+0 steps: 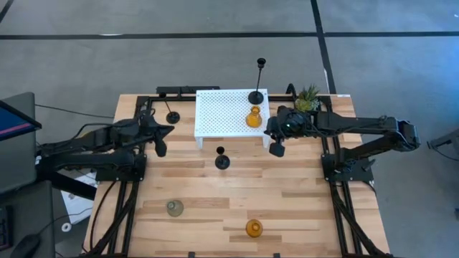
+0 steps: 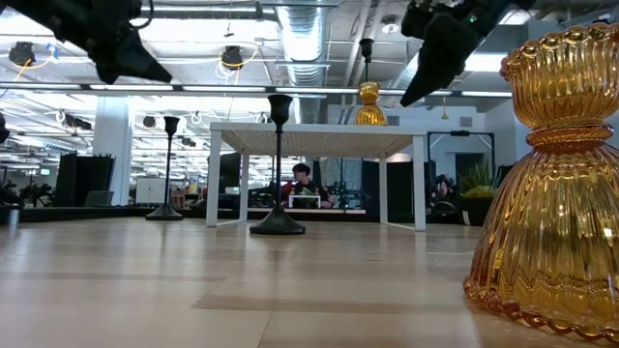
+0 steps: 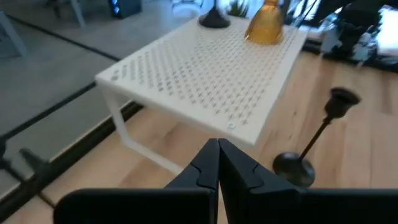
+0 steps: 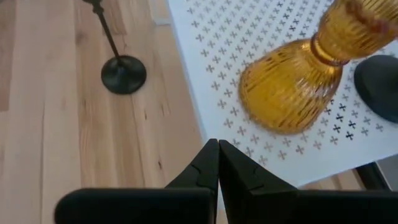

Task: Pick & Place candle stick holders
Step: Put the top black candle holder on the shelf

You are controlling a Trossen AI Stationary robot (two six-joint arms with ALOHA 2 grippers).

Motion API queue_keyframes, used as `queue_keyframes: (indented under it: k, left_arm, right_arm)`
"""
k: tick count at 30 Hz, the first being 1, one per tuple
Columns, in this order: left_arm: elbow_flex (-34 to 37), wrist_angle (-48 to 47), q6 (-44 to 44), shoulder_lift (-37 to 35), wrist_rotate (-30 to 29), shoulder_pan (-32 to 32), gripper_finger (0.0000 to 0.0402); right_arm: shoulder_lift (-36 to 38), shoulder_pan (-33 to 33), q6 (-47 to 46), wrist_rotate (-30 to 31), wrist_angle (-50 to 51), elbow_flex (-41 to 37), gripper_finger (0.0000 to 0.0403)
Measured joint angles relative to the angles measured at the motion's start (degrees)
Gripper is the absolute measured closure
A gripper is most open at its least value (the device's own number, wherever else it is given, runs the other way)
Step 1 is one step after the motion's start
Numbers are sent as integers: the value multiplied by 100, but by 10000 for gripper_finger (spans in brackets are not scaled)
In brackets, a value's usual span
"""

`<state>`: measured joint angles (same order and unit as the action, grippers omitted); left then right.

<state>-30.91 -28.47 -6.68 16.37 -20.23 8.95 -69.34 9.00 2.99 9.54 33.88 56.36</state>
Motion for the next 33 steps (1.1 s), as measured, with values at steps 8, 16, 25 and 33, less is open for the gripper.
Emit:
queue_keyframes:
  k: [8,16,25,33]
  left_arm:
    - [455,26,-132,-52,-155,0,398]
    - [844,61,-603,-69,-1287,0,398]
    - [1038,54,-1028,-66,-2940,2,398]
    - [1075,112,-1016,-62,-2959,0,398]
  right_arm:
    - [699,30,176,123,-392,-416,403]
    - [2031,89,-202,88,-1775,-2002,403]
    - [2659,78,-474,86,-2593,-3045,403]
    - [2655,79,-394,84,-2561,-3071,403]
